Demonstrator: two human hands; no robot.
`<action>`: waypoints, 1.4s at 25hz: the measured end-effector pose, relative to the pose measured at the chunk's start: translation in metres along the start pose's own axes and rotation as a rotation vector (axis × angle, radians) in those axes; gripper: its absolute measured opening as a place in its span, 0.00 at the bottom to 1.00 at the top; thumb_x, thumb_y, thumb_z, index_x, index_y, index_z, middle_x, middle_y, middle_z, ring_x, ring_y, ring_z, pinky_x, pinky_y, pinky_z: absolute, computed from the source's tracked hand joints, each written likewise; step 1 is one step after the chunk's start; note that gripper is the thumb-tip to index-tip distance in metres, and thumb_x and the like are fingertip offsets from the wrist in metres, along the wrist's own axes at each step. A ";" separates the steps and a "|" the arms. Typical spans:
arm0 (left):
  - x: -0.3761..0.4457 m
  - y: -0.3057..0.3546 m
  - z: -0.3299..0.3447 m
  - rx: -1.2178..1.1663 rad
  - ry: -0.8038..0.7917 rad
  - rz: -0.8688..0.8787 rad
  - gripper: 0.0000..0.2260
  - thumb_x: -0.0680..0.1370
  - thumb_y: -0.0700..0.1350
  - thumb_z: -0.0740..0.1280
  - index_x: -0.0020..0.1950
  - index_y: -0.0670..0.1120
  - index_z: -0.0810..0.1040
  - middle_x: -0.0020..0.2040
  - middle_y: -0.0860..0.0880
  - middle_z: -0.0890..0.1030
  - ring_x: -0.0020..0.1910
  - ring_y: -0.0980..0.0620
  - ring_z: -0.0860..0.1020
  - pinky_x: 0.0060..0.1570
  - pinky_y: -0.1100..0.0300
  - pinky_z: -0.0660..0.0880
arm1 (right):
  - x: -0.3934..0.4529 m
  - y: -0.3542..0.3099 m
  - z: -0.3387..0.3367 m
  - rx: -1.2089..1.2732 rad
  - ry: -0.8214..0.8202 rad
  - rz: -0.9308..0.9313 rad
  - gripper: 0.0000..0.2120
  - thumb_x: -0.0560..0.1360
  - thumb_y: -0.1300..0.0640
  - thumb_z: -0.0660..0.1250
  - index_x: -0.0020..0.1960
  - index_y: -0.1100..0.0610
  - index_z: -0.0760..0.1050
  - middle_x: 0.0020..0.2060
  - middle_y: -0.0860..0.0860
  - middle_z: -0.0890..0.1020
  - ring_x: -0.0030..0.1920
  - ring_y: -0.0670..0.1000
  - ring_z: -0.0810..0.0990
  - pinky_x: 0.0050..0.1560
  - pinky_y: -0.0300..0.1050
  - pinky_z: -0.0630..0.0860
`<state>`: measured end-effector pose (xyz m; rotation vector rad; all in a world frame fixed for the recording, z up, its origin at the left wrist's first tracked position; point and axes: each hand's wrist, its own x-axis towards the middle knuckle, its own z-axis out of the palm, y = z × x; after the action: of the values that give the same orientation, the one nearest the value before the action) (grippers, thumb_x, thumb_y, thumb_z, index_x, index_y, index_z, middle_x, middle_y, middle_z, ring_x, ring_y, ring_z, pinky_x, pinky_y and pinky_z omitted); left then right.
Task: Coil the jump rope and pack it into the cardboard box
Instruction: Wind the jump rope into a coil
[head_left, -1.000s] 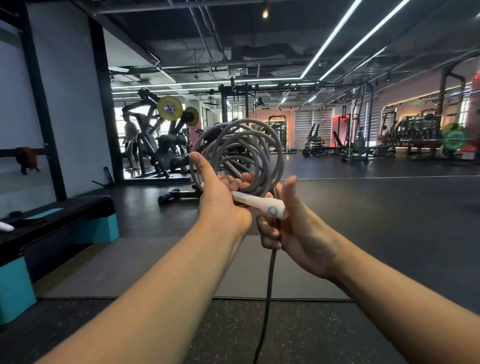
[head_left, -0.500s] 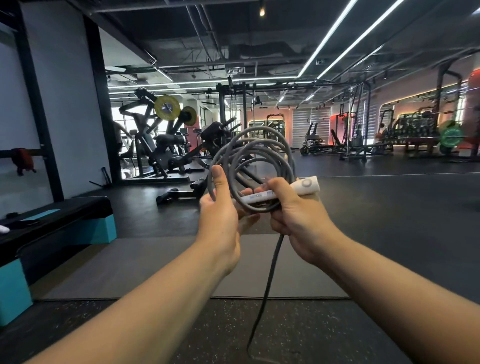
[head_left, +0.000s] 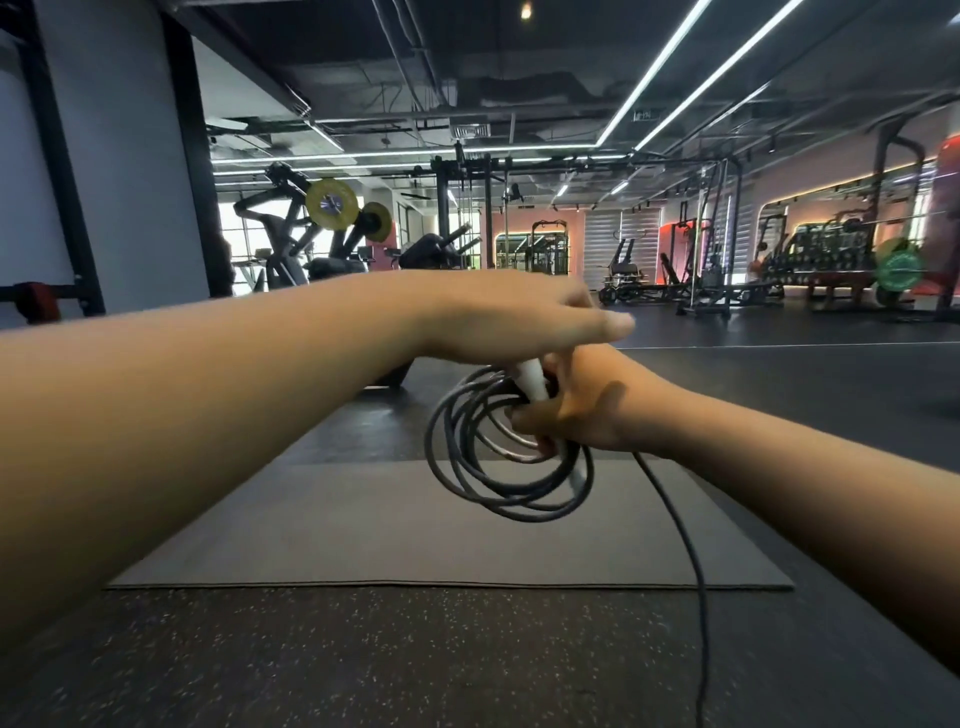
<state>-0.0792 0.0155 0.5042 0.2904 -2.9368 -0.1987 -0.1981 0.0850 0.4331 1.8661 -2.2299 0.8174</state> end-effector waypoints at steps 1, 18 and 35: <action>0.004 0.000 0.002 0.051 -0.060 -0.038 0.28 0.82 0.66 0.50 0.69 0.50 0.74 0.56 0.53 0.84 0.58 0.53 0.80 0.53 0.60 0.70 | 0.000 -0.003 -0.002 -0.075 0.001 -0.003 0.14 0.75 0.54 0.72 0.58 0.57 0.75 0.41 0.47 0.77 0.40 0.48 0.78 0.32 0.32 0.72; 0.000 -0.045 0.024 -0.467 -0.351 -0.206 0.14 0.79 0.45 0.71 0.62 0.41 0.79 0.53 0.43 0.87 0.46 0.46 0.84 0.51 0.57 0.81 | -0.011 0.010 -0.007 -0.050 -0.176 -0.151 0.11 0.73 0.52 0.76 0.51 0.54 0.78 0.39 0.43 0.83 0.36 0.41 0.78 0.38 0.35 0.73; -0.051 -0.097 0.017 -0.272 -0.277 -0.176 0.23 0.76 0.65 0.62 0.46 0.45 0.81 0.32 0.54 0.72 0.31 0.54 0.71 0.37 0.61 0.72 | -0.020 0.049 -0.040 0.089 -0.138 -0.013 0.26 0.74 0.35 0.69 0.31 0.56 0.74 0.23 0.46 0.73 0.24 0.47 0.74 0.31 0.37 0.72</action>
<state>-0.0159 -0.0662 0.4650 0.5163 -3.0977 -0.7095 -0.2497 0.1265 0.4426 2.0341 -2.2937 0.8214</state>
